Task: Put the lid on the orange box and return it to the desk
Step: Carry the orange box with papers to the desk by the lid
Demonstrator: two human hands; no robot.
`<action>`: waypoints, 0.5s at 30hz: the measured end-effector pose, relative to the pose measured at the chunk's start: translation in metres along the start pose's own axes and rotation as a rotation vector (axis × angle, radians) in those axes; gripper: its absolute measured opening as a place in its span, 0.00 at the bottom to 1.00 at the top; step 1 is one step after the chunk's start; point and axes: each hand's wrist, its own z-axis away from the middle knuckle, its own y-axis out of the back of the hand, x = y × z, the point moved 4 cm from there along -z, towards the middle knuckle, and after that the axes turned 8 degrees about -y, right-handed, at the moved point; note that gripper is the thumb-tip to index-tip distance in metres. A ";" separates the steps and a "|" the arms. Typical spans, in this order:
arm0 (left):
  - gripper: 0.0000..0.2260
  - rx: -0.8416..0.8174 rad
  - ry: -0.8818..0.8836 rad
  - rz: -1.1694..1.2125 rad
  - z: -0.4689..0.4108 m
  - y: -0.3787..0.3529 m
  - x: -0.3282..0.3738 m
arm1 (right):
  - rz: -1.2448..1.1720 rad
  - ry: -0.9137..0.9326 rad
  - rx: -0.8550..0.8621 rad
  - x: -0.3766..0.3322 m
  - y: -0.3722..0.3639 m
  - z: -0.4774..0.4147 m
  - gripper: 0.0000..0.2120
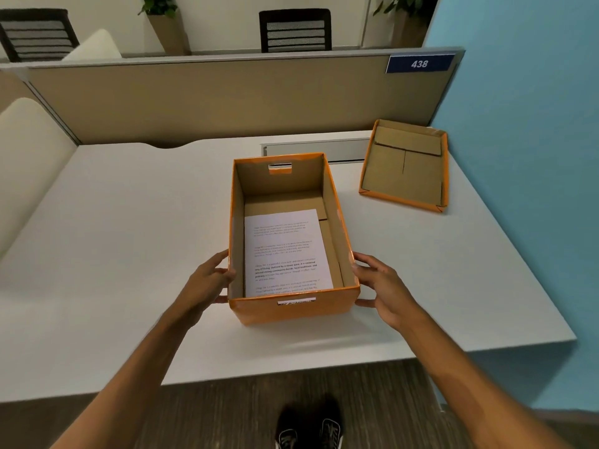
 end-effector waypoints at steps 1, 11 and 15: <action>0.25 0.010 -0.010 -0.016 0.001 -0.001 0.000 | 0.011 0.006 0.004 0.000 -0.001 0.000 0.15; 0.38 0.265 -0.274 -0.427 0.001 -0.003 0.011 | 0.096 0.199 0.310 -0.004 0.013 0.001 0.10; 0.34 0.270 -0.452 -0.459 0.001 -0.014 0.029 | 0.146 0.278 0.379 -0.008 0.018 0.004 0.07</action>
